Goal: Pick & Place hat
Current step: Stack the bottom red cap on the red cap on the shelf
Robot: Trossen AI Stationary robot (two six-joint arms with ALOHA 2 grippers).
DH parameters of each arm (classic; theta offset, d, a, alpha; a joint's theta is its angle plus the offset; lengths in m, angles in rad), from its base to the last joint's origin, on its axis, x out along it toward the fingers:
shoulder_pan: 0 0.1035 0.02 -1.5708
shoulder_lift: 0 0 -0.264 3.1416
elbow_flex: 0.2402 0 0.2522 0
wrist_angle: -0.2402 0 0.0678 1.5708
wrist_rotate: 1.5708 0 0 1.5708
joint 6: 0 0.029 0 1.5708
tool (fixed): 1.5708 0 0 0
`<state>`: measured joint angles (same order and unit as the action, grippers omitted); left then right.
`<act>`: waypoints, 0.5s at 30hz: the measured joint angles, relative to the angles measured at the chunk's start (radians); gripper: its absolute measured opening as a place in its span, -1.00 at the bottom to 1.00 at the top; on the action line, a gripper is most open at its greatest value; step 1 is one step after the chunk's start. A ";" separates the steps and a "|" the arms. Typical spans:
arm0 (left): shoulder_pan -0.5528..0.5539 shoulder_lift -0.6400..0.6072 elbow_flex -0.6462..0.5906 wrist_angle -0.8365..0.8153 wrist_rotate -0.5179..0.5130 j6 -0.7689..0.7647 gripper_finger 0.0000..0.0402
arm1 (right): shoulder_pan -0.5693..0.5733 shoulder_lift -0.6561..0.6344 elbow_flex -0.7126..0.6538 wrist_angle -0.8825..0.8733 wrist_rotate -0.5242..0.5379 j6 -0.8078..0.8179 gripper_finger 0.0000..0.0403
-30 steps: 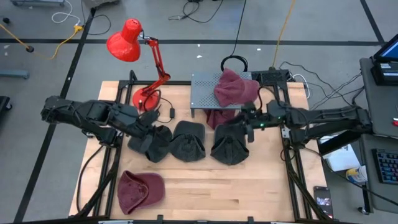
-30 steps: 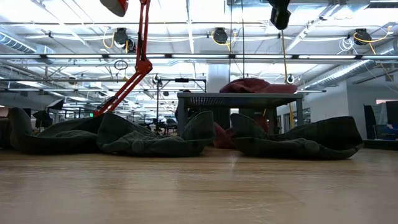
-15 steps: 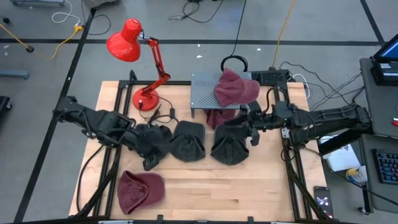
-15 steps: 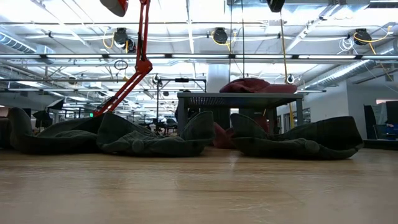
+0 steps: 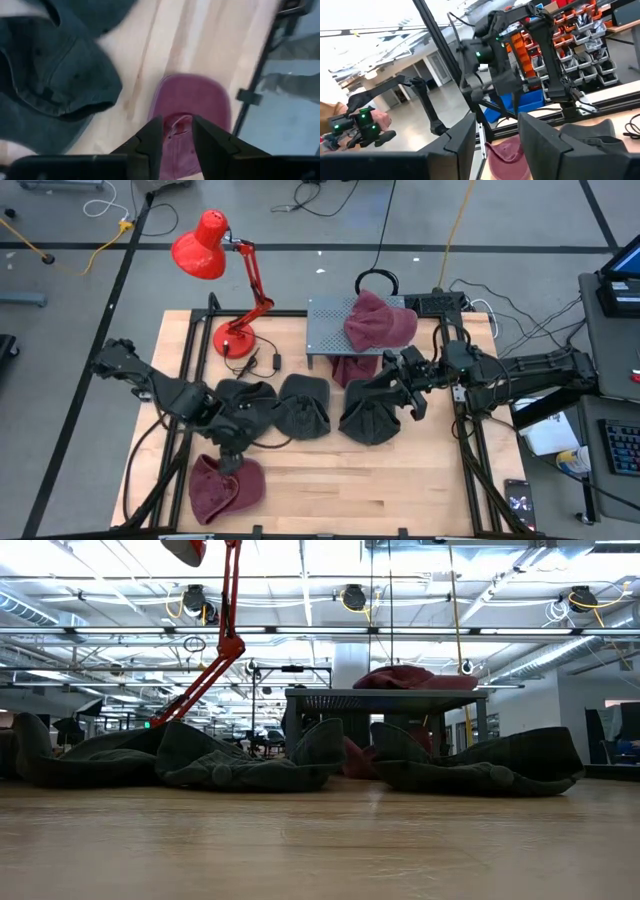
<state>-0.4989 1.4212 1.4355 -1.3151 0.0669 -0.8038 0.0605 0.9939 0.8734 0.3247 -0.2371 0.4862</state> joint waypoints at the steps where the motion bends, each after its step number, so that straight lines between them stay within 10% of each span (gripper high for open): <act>1: 0.001 0.000 -0.020 0.003 0.012 -0.002 -0.38 | 0.000 0.002 0.000 0.001 0.000 -0.003 -0.31; 15: -0.050 0.000 -0.317 0.183 0.138 -0.010 0.23 | 0.000 0.003 0.000 0.000 -0.003 -0.030 -0.31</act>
<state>-0.5490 1.4212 1.1181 -1.1318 0.2047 -0.8140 0.0608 0.9974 0.8738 0.3248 -0.2401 0.4564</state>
